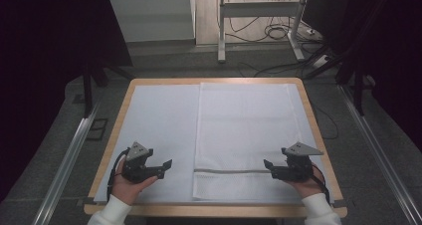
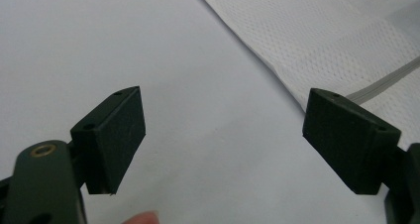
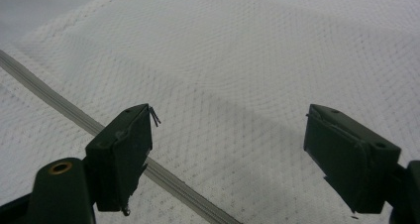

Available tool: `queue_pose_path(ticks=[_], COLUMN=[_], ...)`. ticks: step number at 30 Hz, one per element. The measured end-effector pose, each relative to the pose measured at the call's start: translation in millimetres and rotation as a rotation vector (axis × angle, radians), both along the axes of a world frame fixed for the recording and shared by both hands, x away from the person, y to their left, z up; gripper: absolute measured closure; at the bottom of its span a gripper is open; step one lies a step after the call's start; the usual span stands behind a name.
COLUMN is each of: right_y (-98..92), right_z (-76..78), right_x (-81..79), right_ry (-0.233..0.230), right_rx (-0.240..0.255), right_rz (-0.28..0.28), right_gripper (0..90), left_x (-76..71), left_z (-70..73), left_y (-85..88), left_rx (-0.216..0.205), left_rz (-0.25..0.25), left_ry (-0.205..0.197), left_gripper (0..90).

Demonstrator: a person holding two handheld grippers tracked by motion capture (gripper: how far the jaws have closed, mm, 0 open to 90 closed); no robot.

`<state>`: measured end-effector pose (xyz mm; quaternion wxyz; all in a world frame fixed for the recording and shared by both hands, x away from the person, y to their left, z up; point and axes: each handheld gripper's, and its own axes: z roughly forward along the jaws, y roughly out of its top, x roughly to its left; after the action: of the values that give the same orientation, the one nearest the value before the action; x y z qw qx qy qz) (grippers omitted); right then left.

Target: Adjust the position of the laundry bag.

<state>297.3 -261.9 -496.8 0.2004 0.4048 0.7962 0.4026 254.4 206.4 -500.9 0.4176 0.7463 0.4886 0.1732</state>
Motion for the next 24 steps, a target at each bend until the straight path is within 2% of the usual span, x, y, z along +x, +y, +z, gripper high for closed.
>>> queue_pose_path(ticks=[3,5,8,10,11,15,19,24], right_y=[-1.2,-0.9,0.1,-0.5,-2.0,-3.3,-5.4,-5.8], right_z=[0.8,2.4,5.2,4.5,-0.1,-7.0,-5.9,-2.2], right_x=[0.5,0.6,2.9,3.9,5.7,5.4,6.0,3.1], right_ry=[0.012,0.019,0.017,0.021,0.044,0.053,0.045,0.027], right_rx=[0.032,0.053,0.046,0.047,0.043,0.002,0.009,0.015], right_rz=[-0.009,0.005,0.021,0.019,0.016,0.035,0.025,0.005], right_gripper=[17.5,17.5,17.7,17.9,18.5,19.0,19.3,19.7], left_x=[-0.6,-2.3,-2.8,-1.9,1.3,4.0,4.0,0.8], left_z=[0.3,-1.7,-3.2,-2.9,-1.6,3.0,4.3,4.5], left_y=[-1.2,-0.8,-1.1,-2.1,-5.9,-14.8,-16.4,-11.7], left_rx=[0.013,0.026,0.02,0.02,0.021,0.034,0.029,0.045], left_rz=[0.037,0.067,0.083,0.083,0.083,0.07,0.058,0.067], left_ry=[0.015,0.015,0.029,0.03,0.029,0.013,0.02,0.023], left_gripper=[16.8,17.8,18.4,18.7,18.8,20.6,19.1,21.4])
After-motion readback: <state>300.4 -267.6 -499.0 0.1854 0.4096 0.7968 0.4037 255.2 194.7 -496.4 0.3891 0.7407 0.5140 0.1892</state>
